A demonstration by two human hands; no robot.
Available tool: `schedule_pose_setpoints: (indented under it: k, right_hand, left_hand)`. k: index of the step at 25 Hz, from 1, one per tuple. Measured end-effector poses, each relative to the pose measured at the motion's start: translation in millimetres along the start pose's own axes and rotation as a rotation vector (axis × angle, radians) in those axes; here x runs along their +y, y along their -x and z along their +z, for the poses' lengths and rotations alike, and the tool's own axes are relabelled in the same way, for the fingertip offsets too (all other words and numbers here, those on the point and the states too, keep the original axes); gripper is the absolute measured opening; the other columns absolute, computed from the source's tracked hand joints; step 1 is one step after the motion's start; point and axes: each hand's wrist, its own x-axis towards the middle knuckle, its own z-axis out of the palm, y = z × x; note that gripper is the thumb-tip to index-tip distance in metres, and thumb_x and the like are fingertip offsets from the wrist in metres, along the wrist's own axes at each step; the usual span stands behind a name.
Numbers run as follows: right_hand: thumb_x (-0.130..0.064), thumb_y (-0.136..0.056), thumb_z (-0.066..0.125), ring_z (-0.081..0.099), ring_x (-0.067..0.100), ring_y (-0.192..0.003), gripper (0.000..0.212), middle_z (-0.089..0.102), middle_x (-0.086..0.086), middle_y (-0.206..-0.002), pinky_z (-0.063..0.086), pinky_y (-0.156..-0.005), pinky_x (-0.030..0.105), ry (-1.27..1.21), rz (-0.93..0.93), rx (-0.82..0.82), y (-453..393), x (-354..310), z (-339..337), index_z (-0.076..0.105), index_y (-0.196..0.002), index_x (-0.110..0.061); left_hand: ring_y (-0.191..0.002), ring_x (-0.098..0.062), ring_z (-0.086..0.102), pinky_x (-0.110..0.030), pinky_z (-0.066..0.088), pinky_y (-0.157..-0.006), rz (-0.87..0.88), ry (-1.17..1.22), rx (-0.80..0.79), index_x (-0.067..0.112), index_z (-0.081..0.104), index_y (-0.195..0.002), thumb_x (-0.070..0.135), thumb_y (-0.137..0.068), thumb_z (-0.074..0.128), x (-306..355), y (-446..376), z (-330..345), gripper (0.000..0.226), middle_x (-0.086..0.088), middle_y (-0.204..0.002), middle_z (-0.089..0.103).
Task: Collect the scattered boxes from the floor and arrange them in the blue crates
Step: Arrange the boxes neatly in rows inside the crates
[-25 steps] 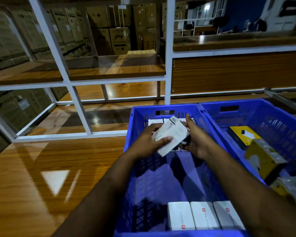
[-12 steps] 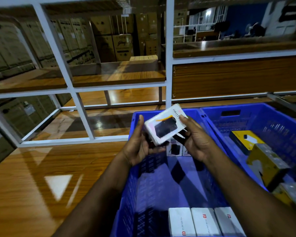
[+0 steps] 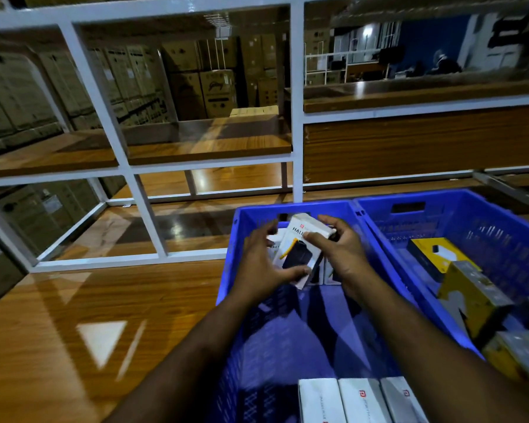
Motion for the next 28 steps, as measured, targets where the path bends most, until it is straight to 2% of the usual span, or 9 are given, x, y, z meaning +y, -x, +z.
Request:
schedule_pose_setpoints:
  k: [2, 5, 8, 11, 15, 18, 21, 24, 28]
  right_hand:
    - [-0.005, -0.081, 0.076, 0.065, 0.006, -0.085, 0.046, 0.067, -0.002, -0.098, 0.055, -0.074, 0.022, 0.070, -0.042, 0.003, 3.0, 4.3, 3.7, 0.056, -0.121, -0.014]
    - [-0.008, -0.083, 0.076, 0.064, 0.004, -0.085, 0.044, 0.066, -0.002, -0.099, 0.053, -0.064, 0.014, 0.042, -0.023, -0.021, 3.5, 6.1, 7.7, 0.054, -0.121, -0.015]
    - [-0.023, -0.089, 0.070, 0.062, 0.008, -0.088, 0.035, 0.066, 0.003, -0.105, 0.051, -0.076, 0.023, 0.061, 0.004, 0.113, -6.2, 7.1, 6.6, 0.055, -0.120, -0.014]
    - [-0.026, -0.093, 0.063, 0.061, 0.016, -0.081, 0.022, 0.069, 0.008, -0.103, 0.050, -0.077, 0.035, 0.085, 0.043, 0.295, -16.2, 9.1, -1.1, 0.061, -0.111, -0.013]
    - [-0.028, -0.095, 0.059, 0.060, 0.020, -0.081, 0.012, 0.069, 0.005, -0.090, 0.049, -0.076, 0.039, 0.085, 0.075, 0.289, -18.9, 11.4, -6.4, 0.064, -0.089, -0.019]
    - [-0.025, -0.095, 0.058, 0.058, 0.018, -0.074, 0.018, 0.066, 0.000, -0.081, 0.044, -0.070, 0.035, 0.083, 0.058, 0.280, -17.5, 12.4, -6.5, 0.061, -0.078, -0.021]
    - [-0.021, -0.095, 0.058, 0.055, 0.014, -0.069, 0.019, 0.064, -0.001, -0.077, 0.042, -0.068, 0.031, 0.073, 0.050, 0.278, -18.0, 13.3, -7.5, 0.060, -0.076, -0.020]
    - [-0.022, -0.095, 0.059, 0.055, 0.014, -0.069, 0.017, 0.065, -0.001, -0.077, 0.044, -0.070, 0.034, 0.090, 0.057, 0.272, -17.9, 13.7, -11.3, 0.062, -0.077, -0.020]
    - [-0.024, -0.093, 0.061, 0.056, 0.017, -0.069, 0.019, 0.066, -0.001, -0.076, 0.044, -0.068, 0.035, 0.096, 0.081, 0.277, -20.8, 18.2, -17.5, 0.063, -0.076, -0.019]
  left_hand:
    - [-0.118, -0.013, 0.052, -0.034, 0.049, -0.098, 0.047, -0.150, -0.061, 0.032, 0.050, -0.133, 0.065, -0.050, 0.083, 1.6, 2.4, 10.9, 0.095, 0.012, -0.129, 0.056]
    - [-0.112, -0.017, 0.055, -0.036, 0.053, -0.090, -0.071, -0.203, -0.002, 0.027, 0.053, -0.124, 0.053, -0.054, 0.084, -4.0, 2.2, 20.5, 0.080, 0.007, -0.119, 0.062]
    - [-0.108, -0.022, 0.062, -0.035, 0.054, -0.083, -0.312, -0.216, 0.052, 0.019, 0.056, -0.112, 0.042, -0.050, 0.089, -14.4, -3.9, 23.8, 0.074, 0.000, -0.112, 0.067]
    - [-0.105, -0.023, 0.066, -0.029, 0.051, -0.073, -0.524, -0.226, 0.022, 0.013, 0.050, -0.111, 0.035, -0.053, 0.092, -20.8, -15.5, 23.0, 0.075, -0.002, -0.111, 0.067]
    - [-0.123, -0.030, 0.057, -0.035, 0.048, -0.091, -0.669, -0.272, 0.044, -0.001, 0.030, -0.135, 0.028, -0.064, 0.090, -27.4, -29.1, 36.6, 0.098, -0.014, -0.133, 0.055]
    - [-0.128, -0.025, 0.054, -0.028, 0.042, -0.100, -0.669, -0.201, 0.040, -0.011, 0.015, -0.144, 0.021, -0.069, 0.088, -45.2, -38.2, 56.0, 0.109, -0.015, -0.138, 0.054]
    - [-0.125, -0.026, 0.055, -0.029, 0.043, -0.102, -0.729, -0.160, 0.038, -0.008, 0.020, -0.142, 0.026, -0.059, 0.094, -57.9, -40.6, 80.8, 0.117, -0.014, -0.136, 0.054]
    - [-0.120, -0.033, 0.056, -0.037, 0.049, -0.098, -0.758, -0.105, 0.118, 0.000, 0.034, -0.131, 0.019, -0.058, 0.094, -65.7, -40.4, 105.0, 0.097, -0.015, -0.133, 0.051]
    - [-0.120, -0.038, 0.055, -0.039, 0.048, -0.098, -0.721, -0.129, 0.133, 0.000, 0.039, -0.129, 0.012, -0.078, 0.071, -70.7, -44.7, 109.7, 0.061, -0.021, -0.129, 0.052]
